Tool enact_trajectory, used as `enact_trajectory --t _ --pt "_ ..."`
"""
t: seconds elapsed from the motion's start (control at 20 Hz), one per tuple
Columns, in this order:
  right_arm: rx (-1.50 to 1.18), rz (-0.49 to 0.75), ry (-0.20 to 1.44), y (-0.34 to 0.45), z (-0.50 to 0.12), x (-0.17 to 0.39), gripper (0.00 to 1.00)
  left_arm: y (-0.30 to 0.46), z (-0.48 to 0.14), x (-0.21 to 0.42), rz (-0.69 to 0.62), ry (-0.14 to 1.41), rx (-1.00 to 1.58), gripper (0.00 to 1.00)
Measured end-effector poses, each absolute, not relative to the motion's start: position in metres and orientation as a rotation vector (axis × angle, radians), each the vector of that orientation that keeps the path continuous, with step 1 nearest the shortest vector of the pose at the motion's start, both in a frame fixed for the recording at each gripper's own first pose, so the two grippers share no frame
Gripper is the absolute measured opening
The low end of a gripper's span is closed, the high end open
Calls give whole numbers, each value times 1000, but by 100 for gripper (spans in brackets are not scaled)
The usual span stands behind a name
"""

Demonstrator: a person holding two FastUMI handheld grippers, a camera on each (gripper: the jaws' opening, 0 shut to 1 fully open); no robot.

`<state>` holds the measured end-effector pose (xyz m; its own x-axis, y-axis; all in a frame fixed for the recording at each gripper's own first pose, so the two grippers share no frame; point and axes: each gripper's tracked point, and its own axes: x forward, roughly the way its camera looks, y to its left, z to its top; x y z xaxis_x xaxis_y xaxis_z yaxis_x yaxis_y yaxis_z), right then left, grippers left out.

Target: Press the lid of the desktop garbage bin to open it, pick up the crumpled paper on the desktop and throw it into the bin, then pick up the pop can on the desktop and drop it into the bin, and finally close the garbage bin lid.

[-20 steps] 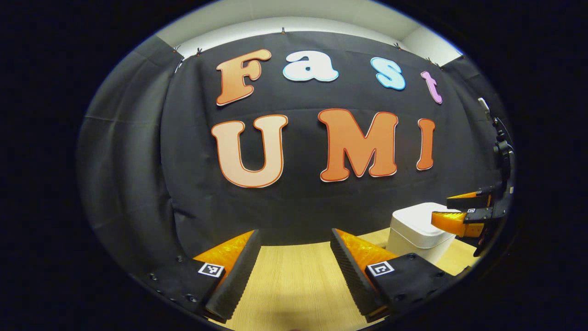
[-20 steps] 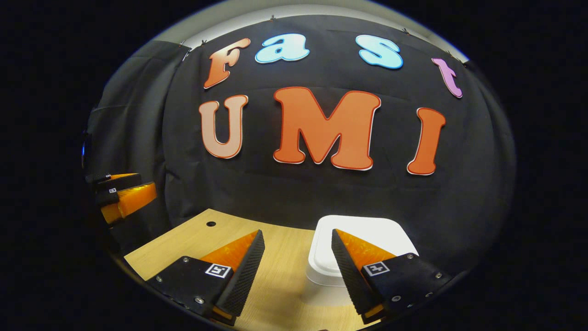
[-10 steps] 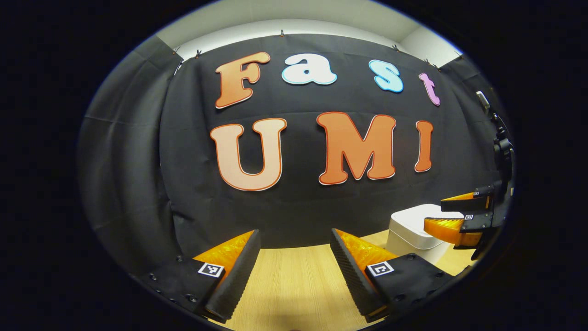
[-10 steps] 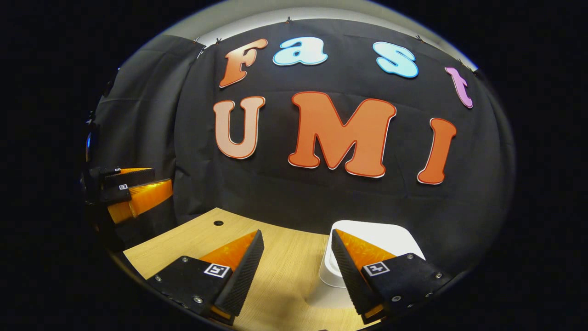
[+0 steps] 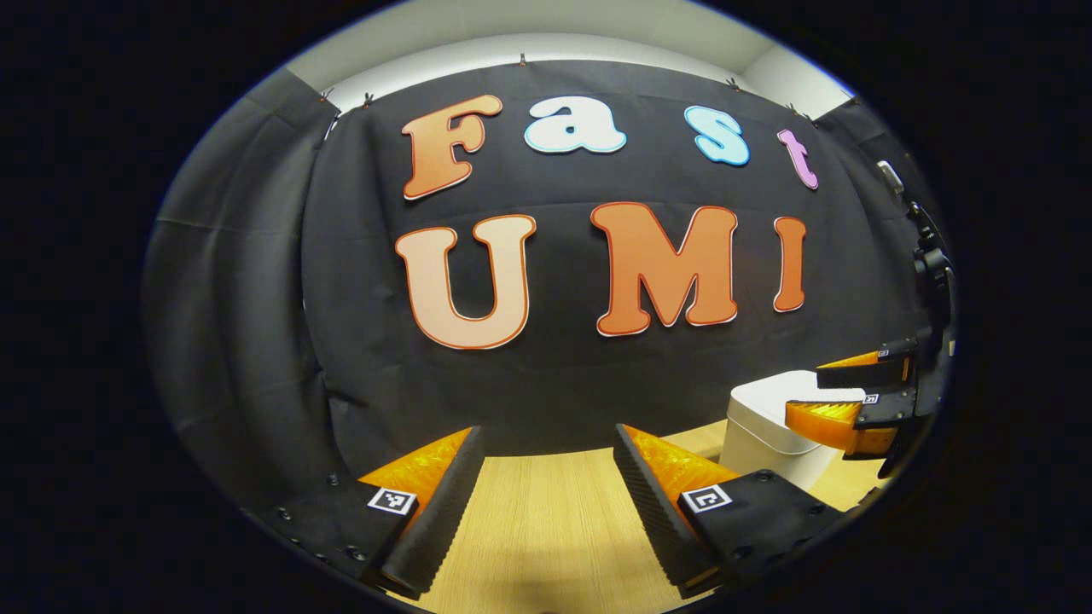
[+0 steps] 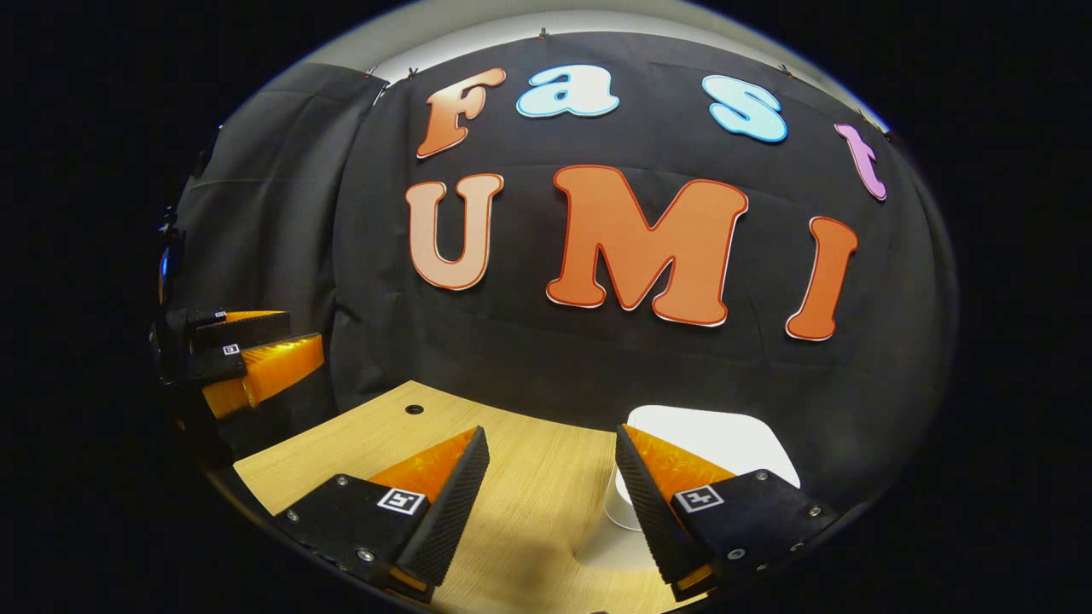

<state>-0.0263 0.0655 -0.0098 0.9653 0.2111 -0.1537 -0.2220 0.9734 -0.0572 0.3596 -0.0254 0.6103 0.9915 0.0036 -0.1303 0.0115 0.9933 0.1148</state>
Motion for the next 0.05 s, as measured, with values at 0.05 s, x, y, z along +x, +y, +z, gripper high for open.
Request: enact_trajectory --t 0.05 --pt "-75 219 154 65 -11 -26 90 -25 610 359 -3 132 115 97"
